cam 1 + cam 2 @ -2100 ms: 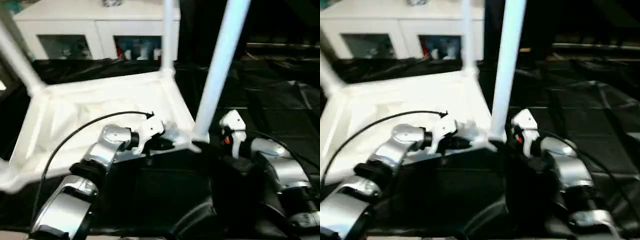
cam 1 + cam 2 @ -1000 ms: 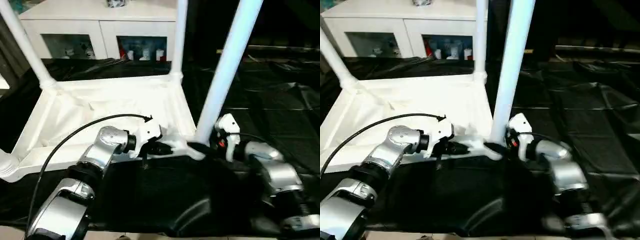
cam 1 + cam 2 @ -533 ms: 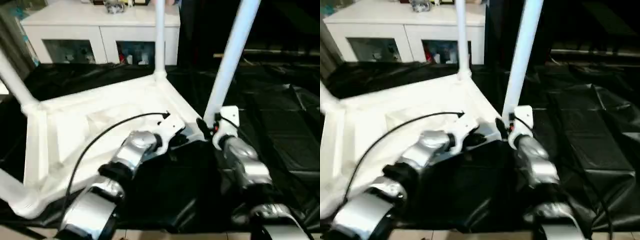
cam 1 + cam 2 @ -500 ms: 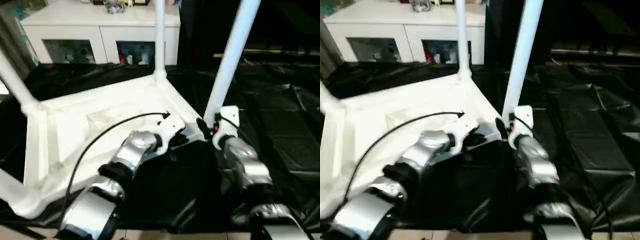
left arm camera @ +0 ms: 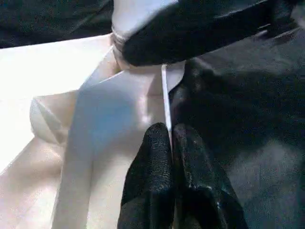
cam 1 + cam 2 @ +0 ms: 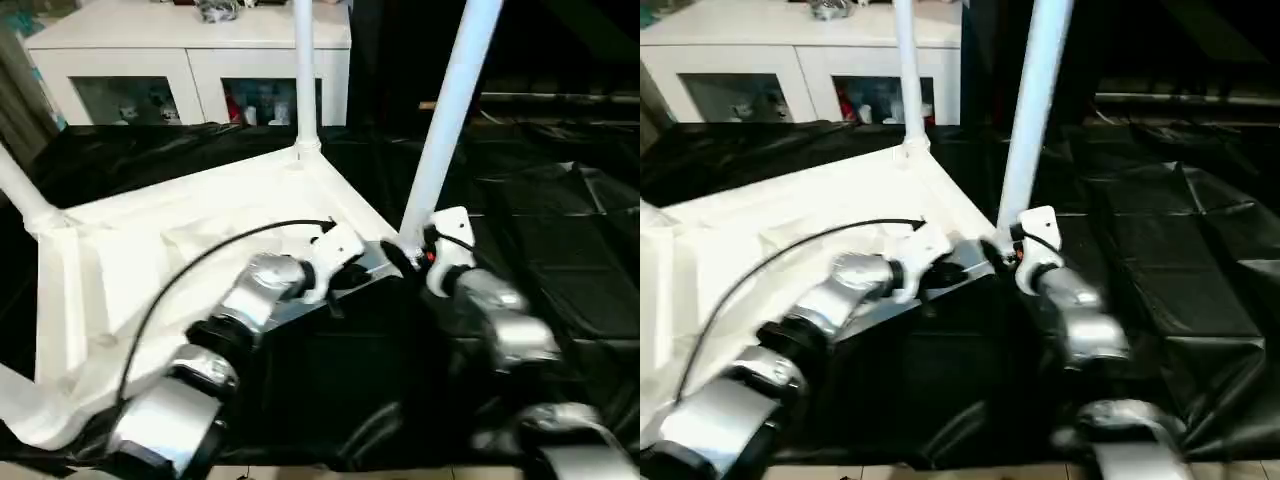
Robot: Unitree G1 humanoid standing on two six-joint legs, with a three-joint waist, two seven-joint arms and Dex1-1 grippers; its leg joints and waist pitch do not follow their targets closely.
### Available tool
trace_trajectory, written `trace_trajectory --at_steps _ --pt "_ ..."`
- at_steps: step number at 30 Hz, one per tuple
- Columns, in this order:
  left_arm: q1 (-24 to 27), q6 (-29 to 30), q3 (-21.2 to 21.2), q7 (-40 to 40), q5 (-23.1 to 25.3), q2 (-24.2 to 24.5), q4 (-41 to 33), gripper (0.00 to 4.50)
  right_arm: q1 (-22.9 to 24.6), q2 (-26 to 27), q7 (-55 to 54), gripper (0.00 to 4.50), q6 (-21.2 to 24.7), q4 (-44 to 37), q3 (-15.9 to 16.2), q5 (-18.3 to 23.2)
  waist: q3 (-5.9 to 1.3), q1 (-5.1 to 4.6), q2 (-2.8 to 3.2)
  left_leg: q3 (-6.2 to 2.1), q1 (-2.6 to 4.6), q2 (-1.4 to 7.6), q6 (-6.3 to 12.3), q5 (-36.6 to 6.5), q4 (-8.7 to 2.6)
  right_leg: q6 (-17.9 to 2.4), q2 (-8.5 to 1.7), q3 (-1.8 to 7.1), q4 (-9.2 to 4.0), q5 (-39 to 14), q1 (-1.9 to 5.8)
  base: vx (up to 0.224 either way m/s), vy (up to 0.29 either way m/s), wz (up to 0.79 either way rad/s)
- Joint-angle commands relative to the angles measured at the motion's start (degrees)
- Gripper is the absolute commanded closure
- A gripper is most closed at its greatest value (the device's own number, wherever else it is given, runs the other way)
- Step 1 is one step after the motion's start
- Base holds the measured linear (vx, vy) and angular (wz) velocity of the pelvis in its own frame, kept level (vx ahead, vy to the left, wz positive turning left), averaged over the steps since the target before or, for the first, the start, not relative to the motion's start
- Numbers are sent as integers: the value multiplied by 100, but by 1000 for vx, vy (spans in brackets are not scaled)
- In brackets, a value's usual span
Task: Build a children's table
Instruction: Rotate leg to tighten
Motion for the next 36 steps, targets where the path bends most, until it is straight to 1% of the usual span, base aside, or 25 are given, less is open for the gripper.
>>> trace_trajectory --at_steps 1,2,3,4,5,6,7,8,11,13,14,15,16,17,19,21,22,23,24,25,27,30,32,34,36 --pt "-13 -14 -103 -172 148 147 124 450 79 9 539 72 55 -271 324 89 -323 32 -58 -70 -13 216 500 -1138 -369 -1274 -355 245 -444 -1094 287 0 0 0" --pt "-13 -14 -103 -172 148 147 124 450 79 9 539 72 55 -271 324 89 -340 37 -52 -68 -6 225 540 -986 -357 -1364 -353 239 -412 -812 284 0 0 0" --pt "-15 -183 -140 -811 13 386 66 450 361 -537 1566 72 65 -773 608 210 -335 52 -43 -69 -9 220 590 -921 -352 -1432 -347 227 -411 -656 300 0 0 0" --pt "-15 -183 -140 -811 13 386 66 450 361 -537 1566 72 65 -773 608 210 -348 75 -59 -70 -10 226 621 -875 -337 -1440 -341 225 -387 -535 332 0 0 0" --pt "-9 -220 -158 -1136 -65 480 8 450 457 -732 1904 72 61 -929 689 254 -351 97 -34 -59 -4 243 712 -800 -328 -1542 -331 225 -346 -265 314 0 0 0" --pt "-9 -220 -158 -1136 -65 480 8 450 457 -732 1904 72 61 -929 689 254 -349 99 -28 -58 -26 252 749 -768 -323 -1605 -333 218 -315 -116 310 0 0 0" --pt "21 -323 -247 -1866 -194 673 -157 450 542 -958 2275 72 83 -1102 737 323 -349 106 -36 -56 -20 247 751 -787 -323 -1624 -331 213 -320 -120 311 0 0 0" --pt "29 -322 -260 -1966 -214 697 -186 450 545 -974 2299 72 87 -1115 735 331 -367 118 -32 -49 -10 256 755 -803 -308 -1678 -344 220 -302 -87 309 0 0 0" --pt "88 -216 -311 -2527 -350 815 -399 450 550 -1023 2498 72 142 -1207 731 411 -347 126 -27 -26 9 271 726 -901 -318 -1760 -343 226 -314 -201 277 0 0 0" --pt "98 -217 -321 -2599 -353 846 -422 450 574 -1049 2656 72 203 -1303 769 463 -333 152 -17 -19 26 281 650 -1030 -331 -1752 -344 232 -334 -417 263 0 0 0" --pt "99 -224 -323 -2605 -348 853 -420 450 580 -1051 2694 72 219 -1329 777 480 -333 195 -17 -6 71 294 596 -1102 -331 -1742 -337 242 -346 -494 232 0 0 0" --pt "98 -244 -325 -2601 -337 862 -410 450 591 -1054 2736 72 240 -1365 787 501 -332 206 -21 -1 66 292 578 -1101 -332 -1738 -336 244 -338 -490 236 0 0 0" --pt "96 -259 -324 -2611 -336 869 -401 450 607 -1069 2763 72 266 -1410 796 525 -327 222 -49 -1 41 289 562 -1040 -341 -1703 -339 242 -319 -474 260 0 0 0" --pt "101 -279 -322 -2603 -328 874 -385 450 612 -1064 2792 72 282 -1437 800 561 -335 227 -39 2 34 289 543 -1009 -340 -1654 -357 242 -316 -508 263 0 0 0" --pt "113 -307 -320 -2605 -322 884 -367 450 623 -1062 2849 72 311 -1482 810 613 -338 229 -52 10 39 284 543 -984 -332 -1636 -359 246 -319 -504 258 0 0 0" --pt "131 -319 -315 -2626 -326 897 -372 450 627 -1064 2911 99 336 -1494 823 629 -344 236 -53 17 30 278 559 -910 -322 -1621 -361 247 -313 -462 260 0 0 0" --pt "150 -315 -308 -2648 -332 907 -394 450 627 -1068 2948 99 339 -1479 841 616 -347 235 -80 21 28 274 571 -884 -319 -1617 -355 247 -312 -439 262 0 0 0" --pt "150 -315 -308 -2648 -332 907 -394 450 627 -1068 2948 109 339 -1479 841 616 -347 244 -69 20 25 271 587 -842 -314 -1613 -360 246 -305 -415 262 0 0 0" --pt "186 -294 -302 -2657 -336 920 -446 450 620 -1061 2955 118 333 -1425 865 594 -346 246 -75 24 26 270 595 -835 -313 -1610 -360 246 -308 -420 259 0 0 0" --pt "193 -288 -300 -2644 -333 921 -455 450 614 -1055 2952 139 329 -1401 867 589 -349 256 -66 21 29 277 602 -814 -312 -1608 -363 245 -303 -421 258 0 0 0" --pt "205 -286 -304 -2651 -339 932 -467 450 609 -1039 2931 144 346 -1386 860 579 -349 269 -66 24 31 274 603 -801 -309 -1593 -359 244 -304 -441 254 0 0 0" --pt "210 -308 -306 -2640 -340 942 -453 450 596 -1025 2874 178 340 -1323 873 551 -349 276 -62 24 29 270 580 -816 -310 -1565 -355 242 -307 -488 257 0 0 0" --pt "203 -334 -307 -2585 -316 942 -426 450 601 -1019 2822 185 297 -1265 900 503 -348 282 -46 21 34 271 564 -834 -310 -1565 -355 243 -308 -511 254 0 0 0" --pt "205 -345 -298 -2536 -307 935 -412 450 620 -973 2707 193 282 -1224 883 476 -345 275 -57 21 31 268 544 -875 -314 -1552 -352 241 -317 -560 254 0 0 0" --pt "192 -258 -229 -2257 -288 889 -391 450 592 -817 2282 199 256 -1027 771 393 -332 267 -25 17 39 264 469 -986 -325 -1516 -356 242 -339 -744 245 0 0 0"
